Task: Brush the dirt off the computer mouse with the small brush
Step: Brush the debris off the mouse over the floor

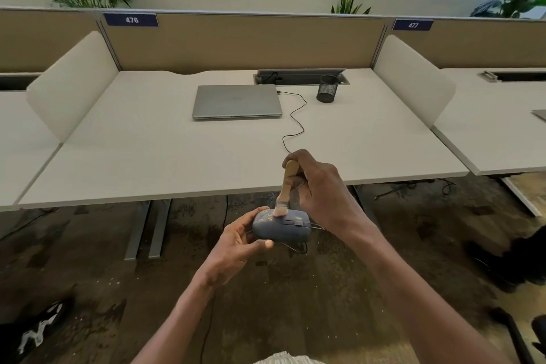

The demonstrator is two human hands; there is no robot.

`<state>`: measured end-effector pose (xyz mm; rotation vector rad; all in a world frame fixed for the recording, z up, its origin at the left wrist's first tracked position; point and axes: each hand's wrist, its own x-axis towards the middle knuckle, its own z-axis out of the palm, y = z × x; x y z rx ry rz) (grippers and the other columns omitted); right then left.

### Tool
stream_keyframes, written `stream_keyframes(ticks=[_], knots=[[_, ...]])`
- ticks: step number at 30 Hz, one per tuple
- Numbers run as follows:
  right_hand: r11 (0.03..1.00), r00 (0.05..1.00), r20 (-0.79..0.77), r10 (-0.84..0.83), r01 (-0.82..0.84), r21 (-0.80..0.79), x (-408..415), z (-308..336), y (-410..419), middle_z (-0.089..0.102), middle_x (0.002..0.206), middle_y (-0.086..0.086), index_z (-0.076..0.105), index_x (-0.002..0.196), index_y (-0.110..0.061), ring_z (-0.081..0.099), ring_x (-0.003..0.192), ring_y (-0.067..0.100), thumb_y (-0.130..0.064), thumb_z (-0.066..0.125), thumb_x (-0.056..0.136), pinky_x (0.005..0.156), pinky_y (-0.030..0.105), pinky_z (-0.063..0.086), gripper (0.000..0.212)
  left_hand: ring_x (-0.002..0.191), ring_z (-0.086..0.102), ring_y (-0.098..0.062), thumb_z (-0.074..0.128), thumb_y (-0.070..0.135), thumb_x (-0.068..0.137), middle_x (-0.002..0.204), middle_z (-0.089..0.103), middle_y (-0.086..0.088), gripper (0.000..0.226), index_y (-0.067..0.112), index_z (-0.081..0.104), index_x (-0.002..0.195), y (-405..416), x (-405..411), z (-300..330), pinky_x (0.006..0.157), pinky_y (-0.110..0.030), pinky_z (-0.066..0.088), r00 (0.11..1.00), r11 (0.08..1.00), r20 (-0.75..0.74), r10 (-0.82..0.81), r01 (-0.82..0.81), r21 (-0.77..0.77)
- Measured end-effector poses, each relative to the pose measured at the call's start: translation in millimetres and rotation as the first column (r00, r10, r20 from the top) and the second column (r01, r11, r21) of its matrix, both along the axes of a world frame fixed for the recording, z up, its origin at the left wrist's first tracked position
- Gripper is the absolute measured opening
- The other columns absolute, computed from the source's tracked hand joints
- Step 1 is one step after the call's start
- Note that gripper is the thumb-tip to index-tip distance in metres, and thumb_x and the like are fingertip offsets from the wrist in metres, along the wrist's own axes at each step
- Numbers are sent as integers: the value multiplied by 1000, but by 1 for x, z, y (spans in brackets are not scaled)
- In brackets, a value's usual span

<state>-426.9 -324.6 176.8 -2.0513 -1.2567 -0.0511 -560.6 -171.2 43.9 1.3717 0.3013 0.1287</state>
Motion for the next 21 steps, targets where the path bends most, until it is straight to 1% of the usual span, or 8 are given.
stream_keyframes(ticks=[4,8,11,13,14,17,19,21], knots=[[997,1000,-10,21,-20,74,-4,5,6,66,95,0,51,126,-15,63,78,7,-2,67,92,68,3,51,40,128,62,-19,91,30,65,133,66,6,79,31,56,136,-2,-2,2,100,-35,56,1000,999,-2,2,-2,33],[994,997,22,73,-75,75,-10,7,18,71,97,6,51,137,-11,62,73,6,-7,69,91,68,2,50,49,127,62,-27,91,34,68,134,64,-10,83,11,55,138,-5,-3,6,106,-47,52,1000,999,13,5,-6,54],[994,994,36,102,-103,37,-16,5,29,72,88,3,47,143,-9,62,66,7,-12,68,93,64,12,54,54,117,67,-17,90,33,71,118,73,2,60,13,63,120,-8,-3,10,97,-33,56,1000,992,-7,13,-12,126],[994,992,48,113,-113,2,-19,3,36,72,85,3,45,146,-7,61,63,8,-12,67,94,61,12,50,56,103,69,-5,88,27,73,102,74,16,45,18,63,108,-10,-4,11,87,-23,57,1000,985,-10,15,-13,170],[993,992,53,116,-116,-13,-20,3,39,72,83,4,44,146,-6,61,63,9,-12,66,95,62,12,49,57,102,70,-4,87,26,72,99,74,17,43,18,63,107,-10,-5,11,86,-22,57,1000,983,-11,17,-14,182],[992,990,65,123,-121,-40,-20,4,45,70,79,4,43,146,-2,59,61,12,-8,65,94,63,18,50,57,113,69,-18,85,18,78,113,75,1,44,13,64,117,-10,-7,10,97,-32,56,1000,980,-11,29,-26,200],[993,991,76,110,-107,-50,-19,5,48,69,78,5,42,146,0,60,61,14,-7,65,94,64,24,54,57,115,69,-19,84,16,80,117,74,-2,47,14,64,122,-10,-8,9,99,-32,56,1000,976,-6,18,-16,215],[995,991,99,85,-79,-57,-19,8,50,70,80,8,40,147,-1,65,65,20,-8,64,95,68,36,60,58,118,67,-17,85,15,78,122,72,-1,56,16,61,129,-11,-9,9,98,-30,56,1000,981,-7,9,-8,193]])
